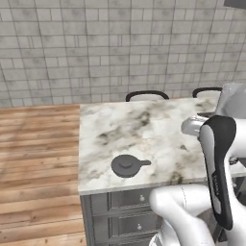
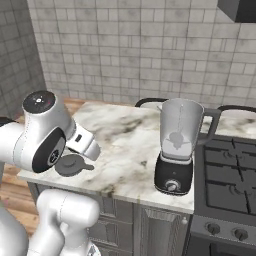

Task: Grab the lemon wedge and garlic from the fridge, place them in the blender, close the lid, and turn on the blender to create a marinade.

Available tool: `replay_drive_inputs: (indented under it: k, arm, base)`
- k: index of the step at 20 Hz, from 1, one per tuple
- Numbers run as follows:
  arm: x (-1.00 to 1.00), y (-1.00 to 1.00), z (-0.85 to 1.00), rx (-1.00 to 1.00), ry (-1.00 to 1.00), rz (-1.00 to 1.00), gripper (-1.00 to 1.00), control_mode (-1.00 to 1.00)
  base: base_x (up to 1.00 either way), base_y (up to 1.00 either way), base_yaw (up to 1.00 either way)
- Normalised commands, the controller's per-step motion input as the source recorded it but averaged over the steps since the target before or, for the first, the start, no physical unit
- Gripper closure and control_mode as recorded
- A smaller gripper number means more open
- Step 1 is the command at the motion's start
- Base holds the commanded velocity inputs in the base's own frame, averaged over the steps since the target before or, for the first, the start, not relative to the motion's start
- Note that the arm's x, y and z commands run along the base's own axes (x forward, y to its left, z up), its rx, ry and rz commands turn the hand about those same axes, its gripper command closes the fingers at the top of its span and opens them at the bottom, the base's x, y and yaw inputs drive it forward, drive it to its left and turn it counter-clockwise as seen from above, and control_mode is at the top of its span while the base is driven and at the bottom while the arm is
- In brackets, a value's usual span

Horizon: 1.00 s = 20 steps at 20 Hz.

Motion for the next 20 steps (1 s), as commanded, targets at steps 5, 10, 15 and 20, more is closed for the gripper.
replay_drive_inputs:
  k: [5, 10, 15, 20]
  arm:
    - [0.1, -0.46, 0.91, -0.08, -0.14, -0.05, 1.0, -1.0]
    - [0.0, -0.55, 0.48, -0.06, -0.12, -0.12, 1.0, -1.0]
    - [0.05, -0.68, 0.44, -0.09, -0.28, -0.06, 1.0, -1.0]
    - [0.12, -0.63, 0.56, -0.05, -0.17, -0.04, 1.0, -1.0]
  base:
    - [0.0, 0.0, 0.0]
    - [0.0, 0.0, 0.0]
    - [0.0, 0.0, 0.0]
    - [0.0, 0.0, 0.0]
